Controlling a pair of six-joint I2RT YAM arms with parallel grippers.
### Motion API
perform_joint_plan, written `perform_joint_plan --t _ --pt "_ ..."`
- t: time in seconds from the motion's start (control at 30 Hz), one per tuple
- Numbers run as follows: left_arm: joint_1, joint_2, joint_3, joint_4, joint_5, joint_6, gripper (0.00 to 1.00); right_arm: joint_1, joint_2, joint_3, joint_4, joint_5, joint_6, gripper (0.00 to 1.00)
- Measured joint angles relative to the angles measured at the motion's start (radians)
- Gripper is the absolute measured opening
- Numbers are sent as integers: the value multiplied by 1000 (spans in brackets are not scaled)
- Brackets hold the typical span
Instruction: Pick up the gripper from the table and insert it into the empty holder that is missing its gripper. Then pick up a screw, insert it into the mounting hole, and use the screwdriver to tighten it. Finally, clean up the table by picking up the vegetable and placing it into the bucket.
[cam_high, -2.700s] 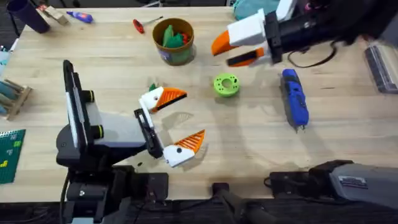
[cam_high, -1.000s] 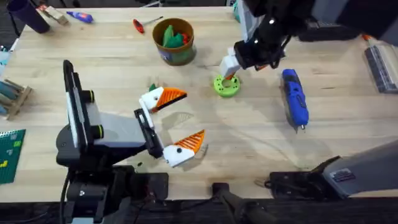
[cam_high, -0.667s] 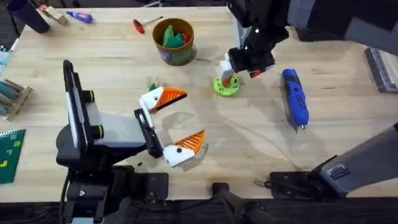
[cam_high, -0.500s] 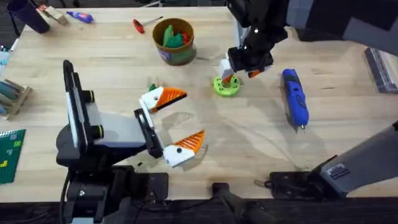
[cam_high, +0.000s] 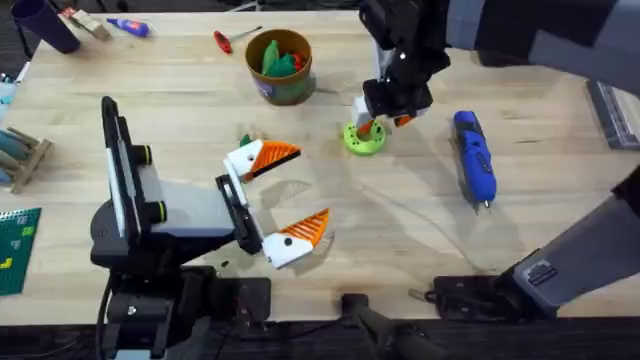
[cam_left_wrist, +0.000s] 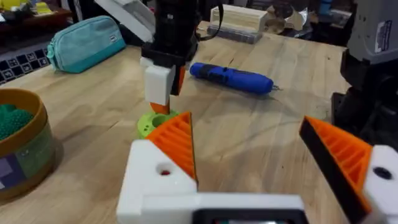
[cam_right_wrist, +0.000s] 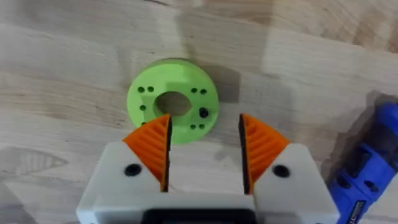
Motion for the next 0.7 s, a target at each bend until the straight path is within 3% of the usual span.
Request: perform_joint_plan --t 0.7 --pt "0 0 0 0 0 0 986 0 47 0 6 2 45 530"
